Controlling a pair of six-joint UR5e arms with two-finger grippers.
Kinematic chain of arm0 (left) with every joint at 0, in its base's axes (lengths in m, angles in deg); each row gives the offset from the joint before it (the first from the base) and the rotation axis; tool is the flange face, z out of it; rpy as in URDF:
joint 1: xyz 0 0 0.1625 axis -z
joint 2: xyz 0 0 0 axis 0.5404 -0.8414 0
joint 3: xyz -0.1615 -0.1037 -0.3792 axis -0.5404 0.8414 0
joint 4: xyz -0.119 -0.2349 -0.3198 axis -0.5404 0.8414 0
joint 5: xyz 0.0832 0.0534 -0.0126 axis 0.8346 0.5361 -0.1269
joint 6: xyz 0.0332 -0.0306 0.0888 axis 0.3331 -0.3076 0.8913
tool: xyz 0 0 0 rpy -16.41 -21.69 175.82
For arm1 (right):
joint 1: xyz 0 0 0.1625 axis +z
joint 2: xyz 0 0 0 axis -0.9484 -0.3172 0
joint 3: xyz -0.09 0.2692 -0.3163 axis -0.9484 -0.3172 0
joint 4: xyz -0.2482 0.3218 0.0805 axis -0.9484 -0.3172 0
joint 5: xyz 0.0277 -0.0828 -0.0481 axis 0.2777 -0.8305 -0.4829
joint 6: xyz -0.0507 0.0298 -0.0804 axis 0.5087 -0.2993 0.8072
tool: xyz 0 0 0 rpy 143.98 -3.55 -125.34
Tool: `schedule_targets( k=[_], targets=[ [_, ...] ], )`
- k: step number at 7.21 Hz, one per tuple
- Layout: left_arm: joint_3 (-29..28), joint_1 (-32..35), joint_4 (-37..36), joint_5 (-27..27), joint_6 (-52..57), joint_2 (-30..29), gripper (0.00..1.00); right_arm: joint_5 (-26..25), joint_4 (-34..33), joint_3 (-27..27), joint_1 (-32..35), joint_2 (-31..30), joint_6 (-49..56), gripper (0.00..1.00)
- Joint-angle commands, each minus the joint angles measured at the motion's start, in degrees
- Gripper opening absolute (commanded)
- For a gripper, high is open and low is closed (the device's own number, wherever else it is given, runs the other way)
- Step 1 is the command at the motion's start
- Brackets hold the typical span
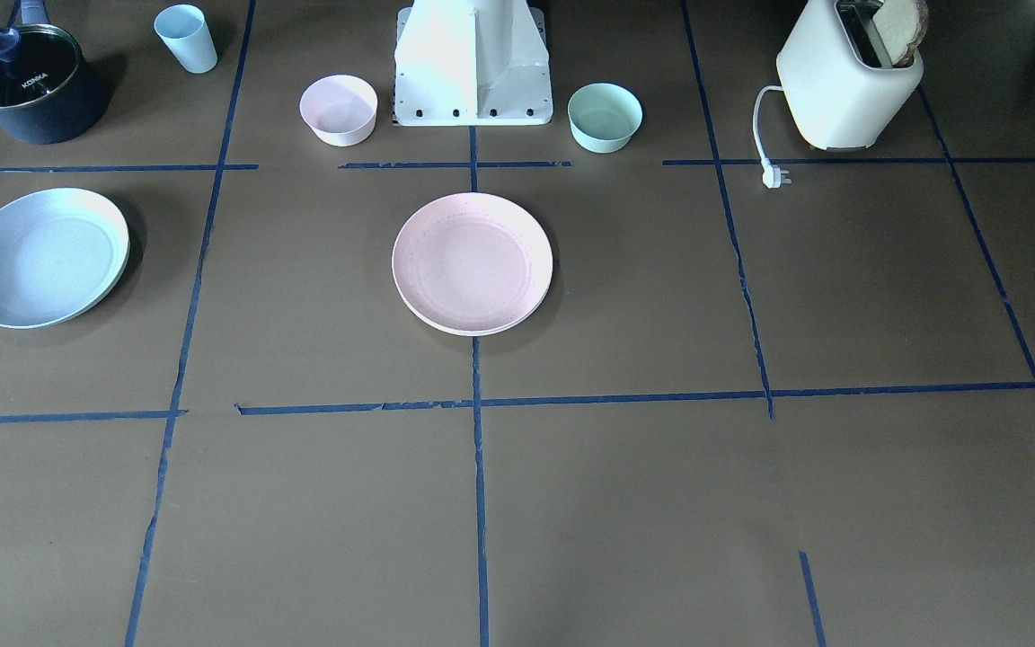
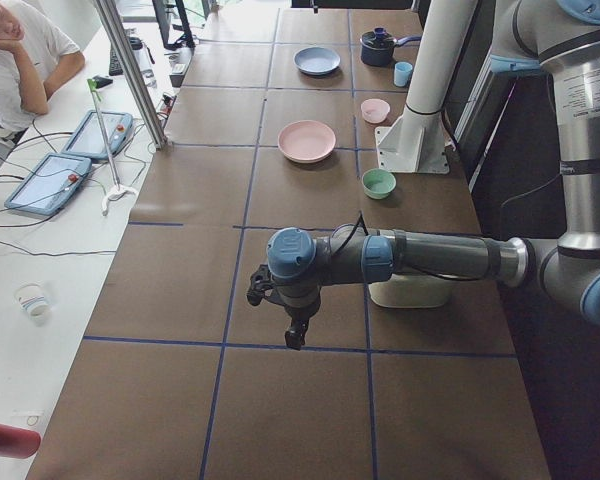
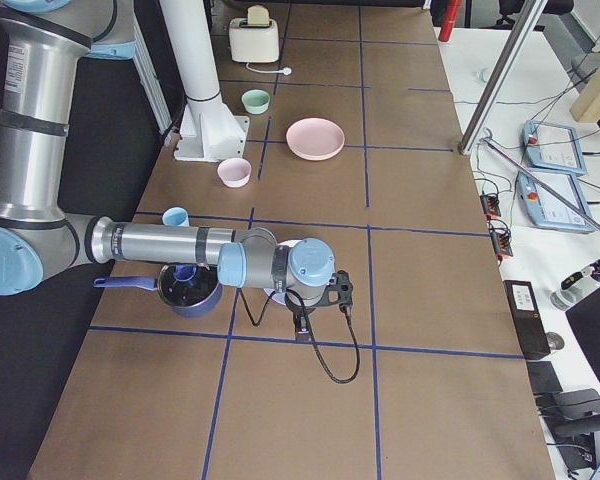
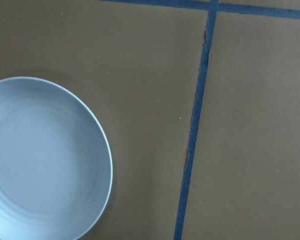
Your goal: Stack three plates with pink and blue
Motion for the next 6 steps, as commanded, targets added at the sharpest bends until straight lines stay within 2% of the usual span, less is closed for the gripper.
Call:
schedule_targets(
  k=[1, 2, 3, 4, 6],
  targets=[
    [-0.2, 0.3, 0.4, -1.8, -0.5, 0.1, 1.00, 0.7, 23.3, -4.8, -7.4, -2.3, -22.1, 1.00],
    [-0.2, 0.3, 0.5, -2.1, -0.5, 0.1, 1.00, -2.4, 41.8, -11.6, -12.8, -2.3, -37.0, 1.00],
    [-0.2, 0.3, 0.5, -2.1, -0.5, 0.1, 1.00, -8.7, 56.8, -16.4, -19.5, -1.7, -51.2, 1.00],
    [-0.3, 0.3, 0.5, -2.1, -0.5, 0.1, 1.00, -9.5, 60.7, -18.8, -21.8, -0.3, -54.0, 1.00],
    [-0.3, 0.3, 0.5, -2.0, -0.5, 0.2, 1.00, -9.4, 61.0, -19.0, -23.4, -0.3, -54.4, 0.99]
  ],
)
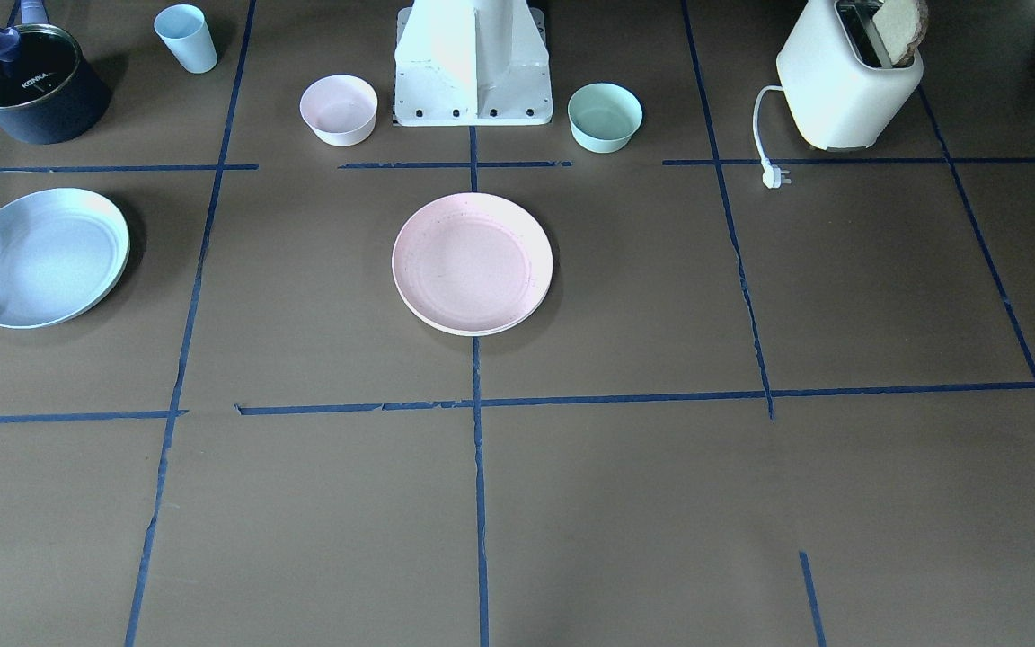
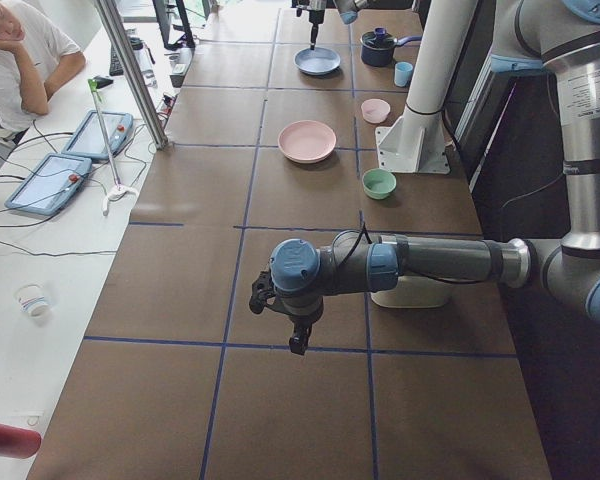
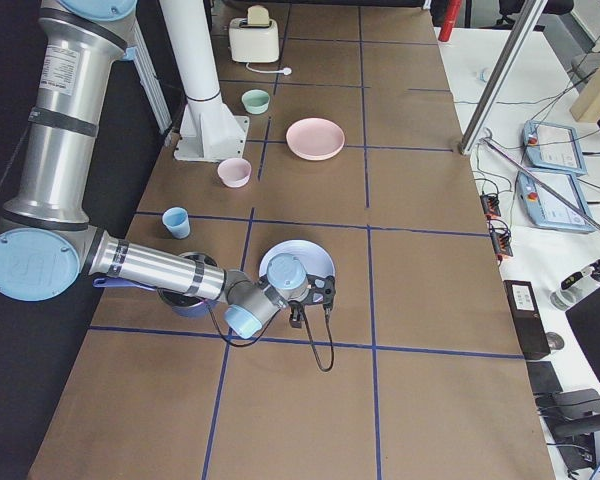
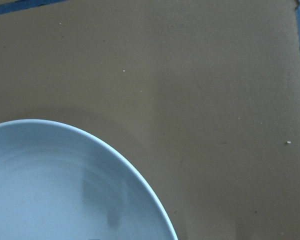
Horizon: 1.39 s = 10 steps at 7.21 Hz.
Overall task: Stack three plates with pink and blue
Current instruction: 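Reach the right gripper to the light blue plate rim and grasp it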
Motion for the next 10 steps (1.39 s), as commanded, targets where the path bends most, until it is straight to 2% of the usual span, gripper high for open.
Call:
schedule_targets(
  k=[1, 2, 3, 4, 7, 9, 10],
  targets=[
    [0.0, 0.0, 0.0, 0.0, 0.0, 0.0, 1.00, 0.2, 1.5, -0.6, -1.5, 0.1, -1.5, 0.62],
    [0.0, 0.0, 0.0, 0.0, 0.0, 0.1, 1.00, 0.3, 1.7, -0.5, -1.5, 0.0, -1.2, 0.24],
    [0.0, 0.0, 0.0, 0.0, 0.0, 0.1, 1.00, 0.3, 1.8, -0.1, -1.5, -0.3, -1.1, 0.08],
    [0.0, 0.0, 0.0, 0.0, 0.0, 0.1, 1.00, 0.7, 1.8, 0.1, -1.4, -0.5, -1.0, 0.02],
    [0.0, 0.0, 0.0, 0.0, 0.0, 0.1, 1.00, 5.7, 1.9, 3.9, -1.2, -1.5, -1.6, 0.00],
    [0.0, 0.0, 0.0, 0.0, 0.0, 0.1, 1.00, 6.9, 1.8, 8.8, -1.4, -0.1, -8.5, 0.00],
    [0.0, 0.0, 0.0, 0.0, -0.1, 0.1, 1.00, 7.0, 1.2, 10.6, -1.9, 3.7, -14.7, 0.00]
  ],
)
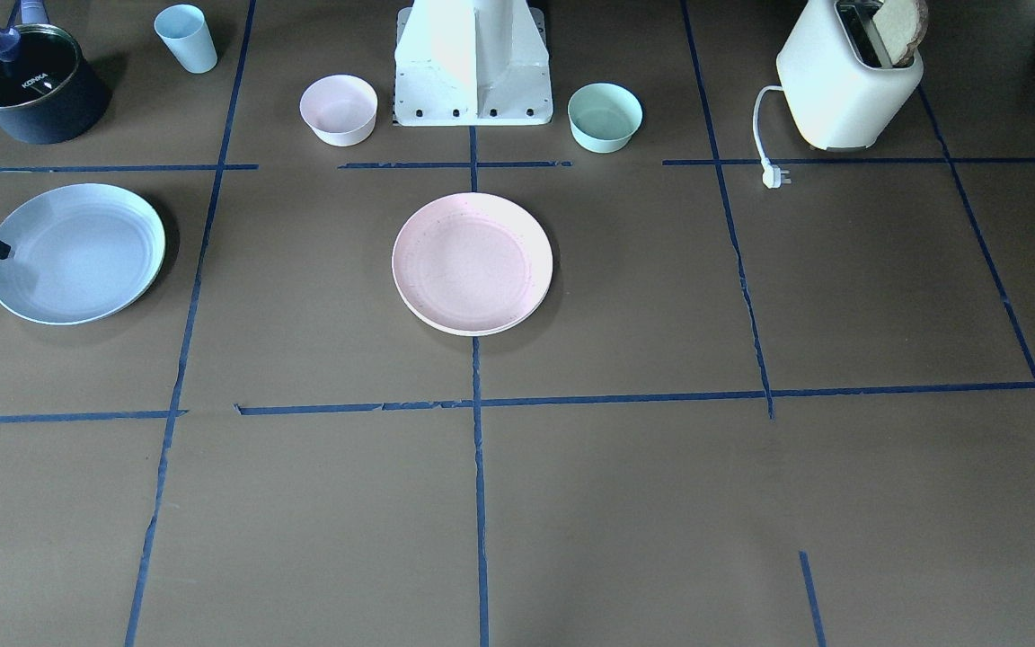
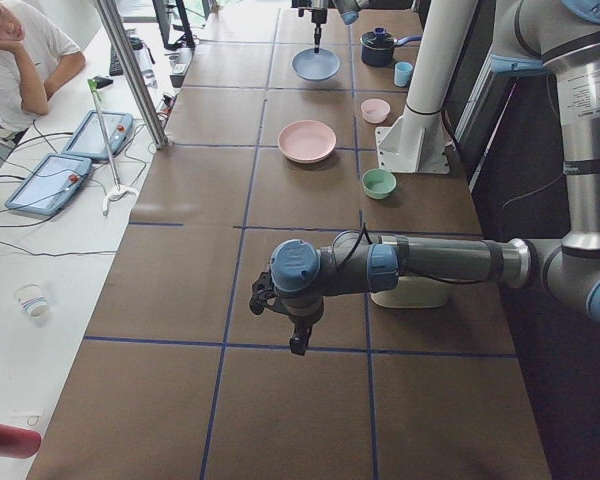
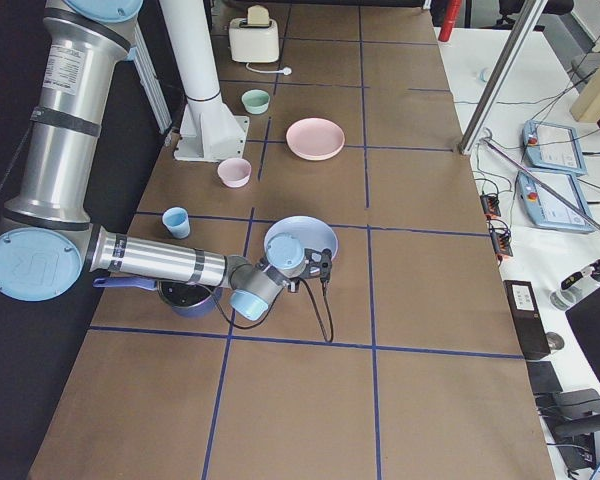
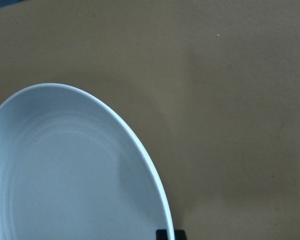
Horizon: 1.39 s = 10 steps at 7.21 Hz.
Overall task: Stack three plates with pink and blue
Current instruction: 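Carry the light blue plate with the right gripper onto the pink plate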
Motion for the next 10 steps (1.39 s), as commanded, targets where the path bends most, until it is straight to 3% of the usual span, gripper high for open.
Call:
schedule_targets(
  k=[1, 3, 4, 5, 6, 8, 10],
  targets=[
    [0.0, 0.0, 0.0, 0.0, -0.2, 0.0, 1.00, 0.0, -0.6, 3.6, -3.4, 8.1, -13.6, 0.00],
    [0.0, 0.0, 0.0, -0.1, -0.5, 0.0, 1.00, -2.5, -1.1, 4.2, -10.8, 16.3, -21.5, 0.00],
    [0.1, 0.0, 0.0, 0.0, -1.1, 0.0, 1.00, -7.7, -7.1, 6.8, -15.5, 20.0, -23.6, 0.00],
    [0.0, 0.0, 0.0, -0.1, -1.2, -0.1, 1.00, -12.9, -18.9, 11.1, -18.3, 25.3, -23.8, 0.00],
    [0.0, 0.0, 0.0, 0.0, -1.2, -0.1, 1.00, -17.7, -25.4, 14.2, -22.7, 27.5, -25.0, 0.00],
    [-0.3, -0.1, 0.0, 0.0, -1.3, -0.1, 1.00, -27.5, -27.3, 13.7, -31.2, 31.6, -29.5, 0.00],
    [-0.6, -0.1, 0.0, -0.1, -1.2, -0.1, 1.00, -30.1, -29.6, 13.5, -33.6, 32.8, -29.6, 0.00]
  ],
)
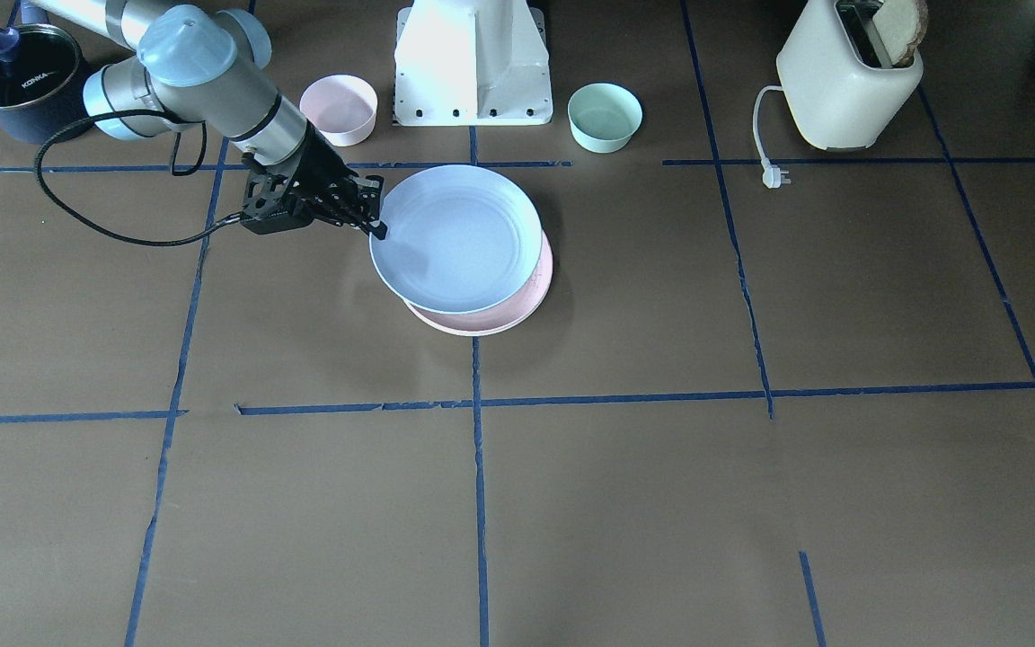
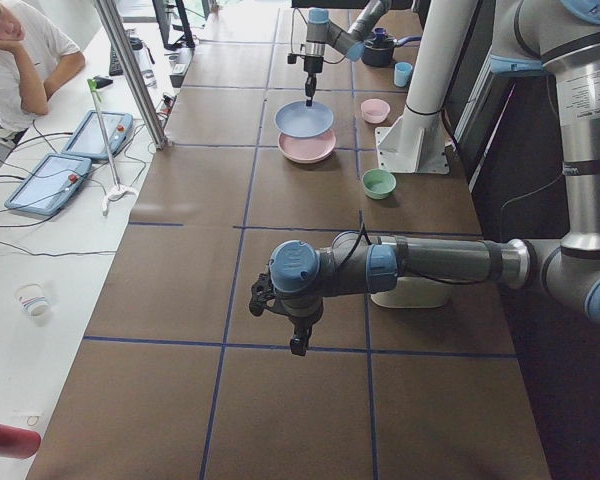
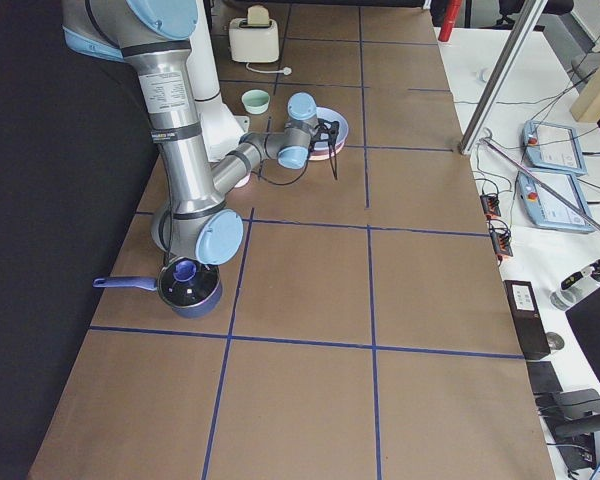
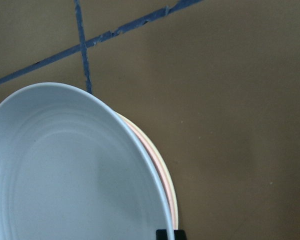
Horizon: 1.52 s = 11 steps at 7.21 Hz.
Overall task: Stack three plates with pink and blue
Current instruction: 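Carry the light blue plate with the right gripper onto the pink plate, then open the right gripper and withdraw the right arm away from the stack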
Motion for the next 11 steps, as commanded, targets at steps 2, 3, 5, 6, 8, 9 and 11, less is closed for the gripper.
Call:
schedule_targets(
  k=[2, 3, 5, 6, 8, 9, 11],
  targets=[
    [-0.1, 0.0, 0.0, -0.1, 0.0, 0.0, 1.00, -2.0, -1.2, -1.1, -1.8, 0.6, 0.1, 0.99],
    [-0.1, 0.0, 0.0, -0.1, 0.0, 0.0, 1.00, -1.6, -1.4, -1.2, -1.6, 0.7, 0.5, 1.00],
    [-0.1, 0.0, 0.0, -0.1, -0.1, -0.1, 1.00, 1.8, -6.5, -1.2, 2.3, 2.7, 0.9, 1.00],
    [-0.1, -0.1, 0.0, 0.1, -1.2, -0.3, 1.00, 6.1, -11.5, -1.2, 5.9, 3.2, 5.3, 1.00],
    [0.0, -0.2, -0.7, 0.9, -2.2, -0.5, 1.00, 14.3, -25.1, -1.4, 16.5, 1.9, 27.3, 1.00],
    [0.0, -0.2, -0.8, 1.1, -2.3, -0.4, 1.00, 19.2, -29.8, -1.4, 23.6, -2.0, 41.3, 1.00],
    [-0.2, -0.2, -0.6, 3.6, -5.0, -0.9, 1.00, 22.3, -30.6, -1.4, 36.9, -14.6, 67.7, 1.00]
  ],
)
